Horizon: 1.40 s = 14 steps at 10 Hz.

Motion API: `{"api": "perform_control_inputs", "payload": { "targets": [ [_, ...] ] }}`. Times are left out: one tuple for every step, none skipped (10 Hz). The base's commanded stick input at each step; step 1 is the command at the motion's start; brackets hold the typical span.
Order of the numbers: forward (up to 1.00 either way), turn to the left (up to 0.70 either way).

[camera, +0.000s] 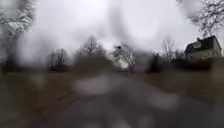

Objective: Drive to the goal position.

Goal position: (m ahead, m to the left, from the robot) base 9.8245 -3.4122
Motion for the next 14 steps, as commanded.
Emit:
{"api": "perform_control_inputs", "payload": {
  "targets": [
    [0.85,0.0],
    [0.85,0.0],
    [0.85,0.0],
    [0.85,0.0],
    [0.85,0.0],
    [0.85,0.0],
    [0.85,0.0],
    [0.85,0.0],
    [0.85,0.0],
    [0.85,0.0],
    [0.85,0.0],
    [0.85,0.0],
    [0.85,0.0],
    [0.85,0.0]
  ]
}}
